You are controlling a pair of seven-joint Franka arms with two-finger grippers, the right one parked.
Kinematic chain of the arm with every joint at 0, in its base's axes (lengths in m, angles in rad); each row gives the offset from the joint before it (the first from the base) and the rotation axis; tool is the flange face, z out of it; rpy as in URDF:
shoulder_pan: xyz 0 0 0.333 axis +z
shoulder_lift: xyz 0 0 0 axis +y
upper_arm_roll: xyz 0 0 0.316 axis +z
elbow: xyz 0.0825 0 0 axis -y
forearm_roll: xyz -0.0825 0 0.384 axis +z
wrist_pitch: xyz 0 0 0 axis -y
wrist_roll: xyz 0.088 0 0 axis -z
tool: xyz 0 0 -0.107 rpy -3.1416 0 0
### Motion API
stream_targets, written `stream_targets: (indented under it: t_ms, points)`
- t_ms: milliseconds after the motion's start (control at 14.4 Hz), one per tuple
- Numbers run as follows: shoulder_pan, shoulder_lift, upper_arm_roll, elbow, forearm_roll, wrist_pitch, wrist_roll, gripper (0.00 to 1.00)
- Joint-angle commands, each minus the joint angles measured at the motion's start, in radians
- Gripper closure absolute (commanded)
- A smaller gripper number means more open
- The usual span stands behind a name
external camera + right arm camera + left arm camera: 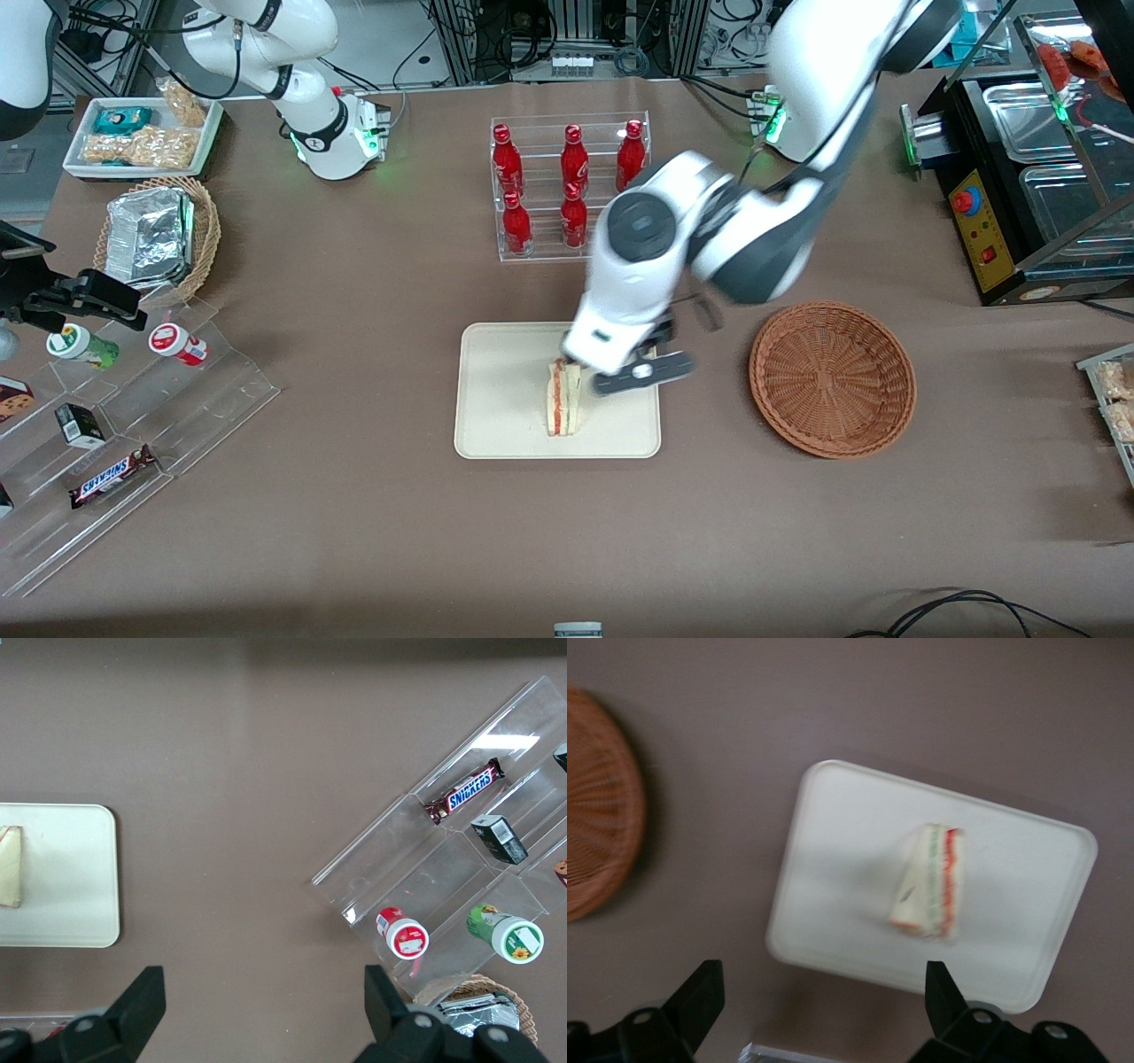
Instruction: Place sandwich from basket to tray
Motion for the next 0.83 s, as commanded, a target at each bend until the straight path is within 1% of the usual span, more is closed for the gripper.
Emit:
stream_targets:
  t_ms: [0, 70, 209, 278, 348, 417, 557, 696, 765]
  points:
    - [0.105, -0.134, 0.002, -0.064, -0.086, -0.174, 0.152, 0.0]
    - [0.148, -0.171, 0.002, -0.064, -0.103, -0.242, 0.203, 0.0]
    - [0.28, -0.231, 0.002, -0.064, -0.151, -0.363, 0.324, 0.0]
    - [0.342, -0.257, 0.003, -0.064, -0.163, -0.421, 0.388, 0.0]
    - [0.408, -0.281, 0.003, -0.064, -0.162, -0.484, 0.442, 0.0]
    - [0.458, -0.297, 0.006, -0.063, -0.157, -0.512, 0.461, 0.0]
    - [0.554, -0.321, 0.006, -0.066, -0.149, -0.521, 0.49, 0.0]
    - [0.601, -0.334, 0.009, -0.078, -0.128, -0.52, 0.55, 0.0]
    - [0.613, -0.354, 0.008, -0.122, -0.082, -0.493, 0.567, 0.0]
